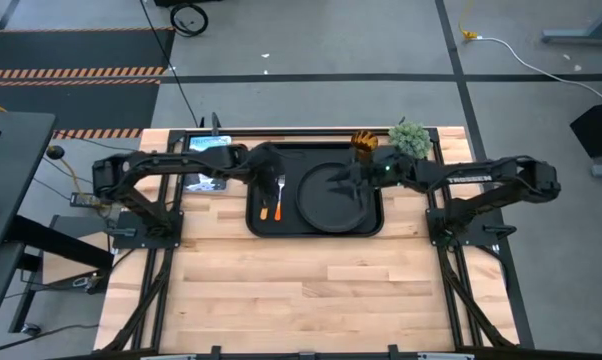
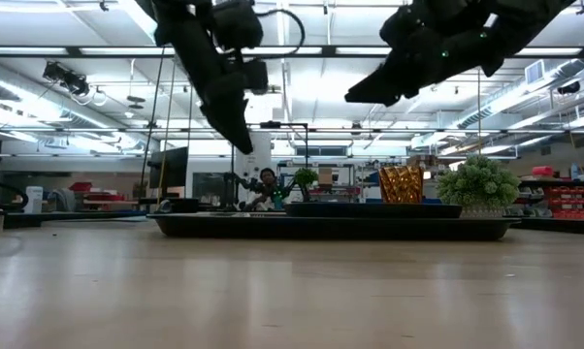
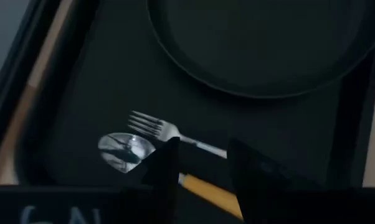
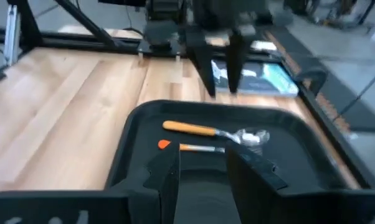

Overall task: Pick and place plate/cup/fork/spoon on tray
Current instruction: Return to Home Position

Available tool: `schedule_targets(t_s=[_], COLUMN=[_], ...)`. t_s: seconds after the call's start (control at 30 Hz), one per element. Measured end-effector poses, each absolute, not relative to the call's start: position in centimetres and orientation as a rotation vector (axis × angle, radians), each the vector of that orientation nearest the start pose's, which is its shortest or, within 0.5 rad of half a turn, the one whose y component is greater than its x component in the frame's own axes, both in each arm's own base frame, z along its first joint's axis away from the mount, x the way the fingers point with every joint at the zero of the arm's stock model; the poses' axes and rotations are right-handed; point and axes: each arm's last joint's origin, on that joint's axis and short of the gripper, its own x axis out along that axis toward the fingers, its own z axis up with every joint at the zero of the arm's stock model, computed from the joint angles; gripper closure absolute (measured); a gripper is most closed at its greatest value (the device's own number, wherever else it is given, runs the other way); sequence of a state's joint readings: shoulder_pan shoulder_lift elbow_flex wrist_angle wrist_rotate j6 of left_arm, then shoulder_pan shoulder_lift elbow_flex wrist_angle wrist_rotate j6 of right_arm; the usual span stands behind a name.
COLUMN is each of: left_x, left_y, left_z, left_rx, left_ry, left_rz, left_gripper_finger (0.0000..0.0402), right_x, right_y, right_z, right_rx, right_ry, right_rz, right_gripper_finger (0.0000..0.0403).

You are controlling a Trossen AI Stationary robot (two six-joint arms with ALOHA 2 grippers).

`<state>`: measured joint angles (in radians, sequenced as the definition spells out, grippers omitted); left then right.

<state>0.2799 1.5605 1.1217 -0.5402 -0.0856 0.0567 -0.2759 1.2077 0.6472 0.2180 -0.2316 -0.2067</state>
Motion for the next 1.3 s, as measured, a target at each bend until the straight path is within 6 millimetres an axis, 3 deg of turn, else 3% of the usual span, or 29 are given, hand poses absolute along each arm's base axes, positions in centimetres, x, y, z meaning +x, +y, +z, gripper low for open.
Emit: schedule_targets(t_s=[0.27, 0.4, 0.53, 0.87, 1.13, 1.3], left_x=[27.8, 27.1, 27.2, 27.6, 26.3, 24.5], left_y=[6.7, 5.8, 5.0, 3.5, 2.5, 2.1], left_z=[27.8, 29.6, 30.1, 29.8, 25.3, 24.2], left_rx=[0.081, 0.114, 0.118, 0.112, 0.052, 0.042], left_ry=[0.934, 0.838, 0.782, 0.766, 0.828, 0.772], left_rz=[0.214, 0.142, 0.029, -0.089, -0.095, -0.089], left_gripper_finger=[0.0277, 0.0286, 0.0293, 0.0297, 0.0297, 0.0297], right_x=[22.4, 21.0, 19.4, 15.8, 13.6, 12.2], right_y=[-6.1, -5.4, -5.0, -4.6, -4.4, -4.7], right_z=[24.9, 23.9, 22.5, 19.5, 18.2, 17.3], right_rx=[0.003, -0.001, 0.022, 0.119, 0.174, 0.216], right_ry=[0.347, 0.254, 0.121, 0.042, -0.005, -0.044], right_rz=[-0.031, -0.038, -0.058, -0.093, -0.019, -0.047], right_gripper_finger=[0.0269, 0.0269, 0.0269, 0.0269, 0.0269, 0.0269])
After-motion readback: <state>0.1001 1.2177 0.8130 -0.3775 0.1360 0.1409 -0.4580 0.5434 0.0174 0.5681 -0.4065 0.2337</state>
